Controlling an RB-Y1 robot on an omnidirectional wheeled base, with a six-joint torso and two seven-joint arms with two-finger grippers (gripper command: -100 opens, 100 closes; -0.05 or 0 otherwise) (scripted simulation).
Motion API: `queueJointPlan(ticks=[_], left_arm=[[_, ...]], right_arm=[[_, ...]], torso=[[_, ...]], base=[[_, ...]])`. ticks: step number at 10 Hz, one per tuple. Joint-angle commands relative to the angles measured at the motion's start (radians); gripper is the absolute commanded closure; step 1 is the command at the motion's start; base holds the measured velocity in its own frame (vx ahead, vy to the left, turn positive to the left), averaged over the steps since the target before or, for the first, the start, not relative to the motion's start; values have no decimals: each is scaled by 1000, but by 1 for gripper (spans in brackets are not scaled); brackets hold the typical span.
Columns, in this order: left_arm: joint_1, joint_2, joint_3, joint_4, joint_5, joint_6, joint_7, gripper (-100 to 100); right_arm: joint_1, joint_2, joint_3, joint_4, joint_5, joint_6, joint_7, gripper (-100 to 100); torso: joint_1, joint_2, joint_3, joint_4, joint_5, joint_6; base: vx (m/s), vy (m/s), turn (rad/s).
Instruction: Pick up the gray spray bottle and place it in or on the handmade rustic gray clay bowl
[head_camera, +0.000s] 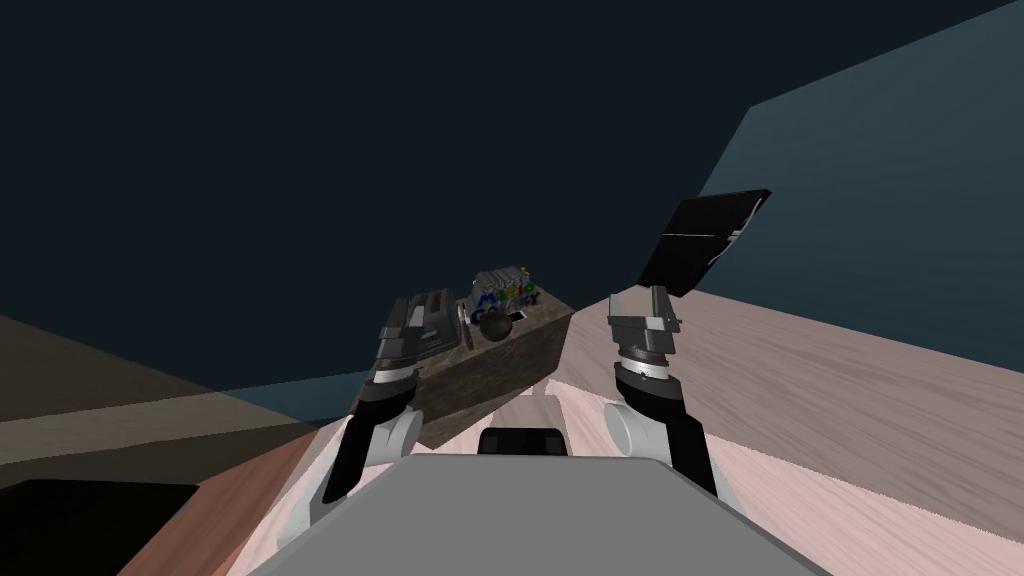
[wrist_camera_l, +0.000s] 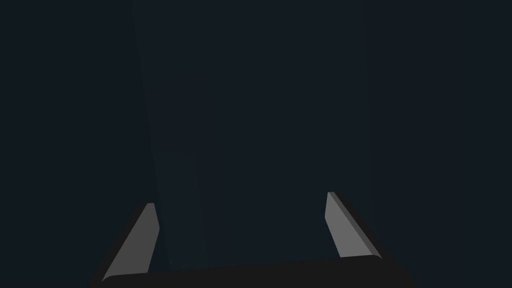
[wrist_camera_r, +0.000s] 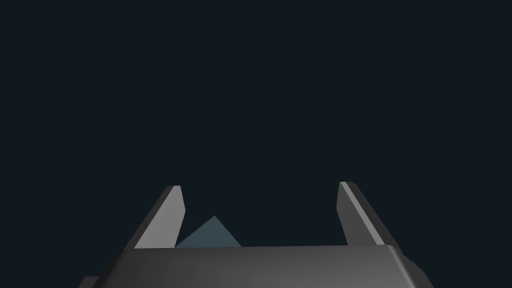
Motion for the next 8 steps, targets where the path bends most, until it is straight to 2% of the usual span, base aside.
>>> queueJointPlan(ticks=[1,8], left_arm=[[21,33,10,1,-9,37,-8,-100],[130,140,70,29,-50,215,-42,-100]], right_arm=[[0,0,0,0,0,0,0,0],[0,0,0,0,0,0,0,0]], torso=[[0,0,0,0,0,0],[-1,1,0,0,0,0]], base=[[38,-60,13],[41,-68,25]])
